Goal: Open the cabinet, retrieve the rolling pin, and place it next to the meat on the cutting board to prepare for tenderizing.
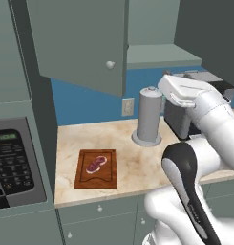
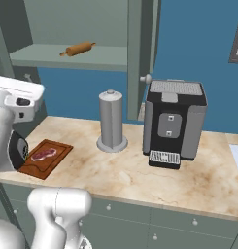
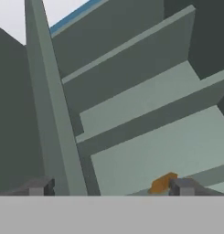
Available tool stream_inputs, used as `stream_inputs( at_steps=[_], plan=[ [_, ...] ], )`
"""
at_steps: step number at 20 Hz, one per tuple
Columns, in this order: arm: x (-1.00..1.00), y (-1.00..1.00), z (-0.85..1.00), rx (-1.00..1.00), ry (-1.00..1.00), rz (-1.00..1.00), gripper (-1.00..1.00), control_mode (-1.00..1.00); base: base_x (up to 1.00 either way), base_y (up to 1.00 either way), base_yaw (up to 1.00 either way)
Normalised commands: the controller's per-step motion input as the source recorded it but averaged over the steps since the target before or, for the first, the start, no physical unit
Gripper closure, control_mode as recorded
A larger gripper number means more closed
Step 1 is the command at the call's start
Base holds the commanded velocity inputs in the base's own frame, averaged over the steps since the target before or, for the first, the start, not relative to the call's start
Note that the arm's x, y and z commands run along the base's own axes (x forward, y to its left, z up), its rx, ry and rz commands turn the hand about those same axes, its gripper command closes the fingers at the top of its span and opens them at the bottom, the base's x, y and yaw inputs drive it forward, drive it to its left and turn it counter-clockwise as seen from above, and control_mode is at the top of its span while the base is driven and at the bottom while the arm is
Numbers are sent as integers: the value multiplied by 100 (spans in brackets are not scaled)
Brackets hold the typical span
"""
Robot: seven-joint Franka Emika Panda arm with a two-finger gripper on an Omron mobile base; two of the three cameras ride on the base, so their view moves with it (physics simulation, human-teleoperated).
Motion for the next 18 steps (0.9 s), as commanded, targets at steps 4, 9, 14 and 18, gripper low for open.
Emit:
stream_inputs(
  at_steps=[4, 9, 14, 18],
  plan=[
    [23, -53, -7, 13, 9, 6, -100, -100, 0, 0, 0],
    [96, -19, -23, 13, 21, 26, -100, -100, 0, 0, 0],
    [99, -2, -24, 11, 21, 33, -100, -100, 0, 0, 0],
    [40, 26, -34, 2, 12, 36, -100, -100, 0, 0, 0]
  ],
)
